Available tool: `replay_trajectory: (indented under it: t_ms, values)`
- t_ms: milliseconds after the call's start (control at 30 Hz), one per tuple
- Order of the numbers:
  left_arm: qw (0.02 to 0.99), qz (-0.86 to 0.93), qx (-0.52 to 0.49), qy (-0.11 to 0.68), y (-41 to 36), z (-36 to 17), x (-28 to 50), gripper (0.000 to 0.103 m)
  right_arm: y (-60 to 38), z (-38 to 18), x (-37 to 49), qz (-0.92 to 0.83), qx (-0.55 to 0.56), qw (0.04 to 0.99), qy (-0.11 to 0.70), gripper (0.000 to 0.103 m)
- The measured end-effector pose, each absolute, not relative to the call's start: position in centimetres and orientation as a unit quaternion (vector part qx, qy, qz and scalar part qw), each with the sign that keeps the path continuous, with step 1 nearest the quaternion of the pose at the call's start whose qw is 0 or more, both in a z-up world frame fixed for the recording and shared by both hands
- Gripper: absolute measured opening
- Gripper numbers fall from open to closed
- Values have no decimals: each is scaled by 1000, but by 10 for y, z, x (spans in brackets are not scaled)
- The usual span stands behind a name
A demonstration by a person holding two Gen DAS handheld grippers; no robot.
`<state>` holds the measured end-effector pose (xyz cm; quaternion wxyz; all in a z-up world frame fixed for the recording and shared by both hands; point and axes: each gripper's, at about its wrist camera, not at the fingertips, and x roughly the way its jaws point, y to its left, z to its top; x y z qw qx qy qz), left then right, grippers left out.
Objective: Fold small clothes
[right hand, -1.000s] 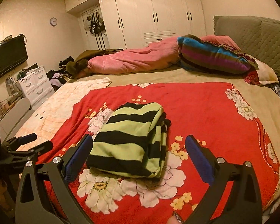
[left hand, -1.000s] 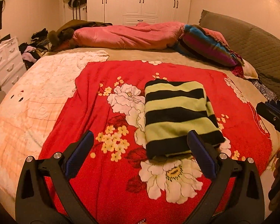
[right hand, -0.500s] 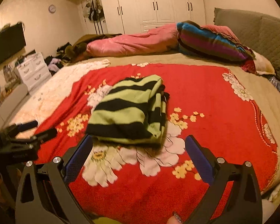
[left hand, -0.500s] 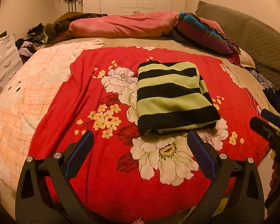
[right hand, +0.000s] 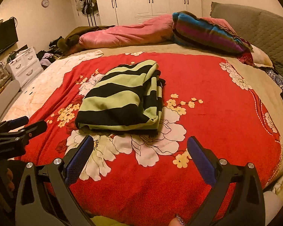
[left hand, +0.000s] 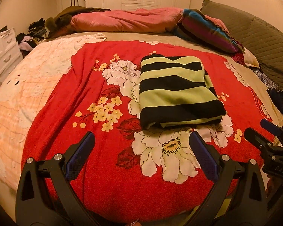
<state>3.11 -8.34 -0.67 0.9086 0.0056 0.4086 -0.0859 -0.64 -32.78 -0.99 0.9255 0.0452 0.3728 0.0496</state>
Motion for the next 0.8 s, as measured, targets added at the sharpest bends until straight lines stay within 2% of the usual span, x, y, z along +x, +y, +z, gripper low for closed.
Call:
replay_trajectory:
  t_ms: [800]
  values:
    - [908,-84,9,411,-83,-11,33,94,-325,-17,-3,53,49,921,383,99]
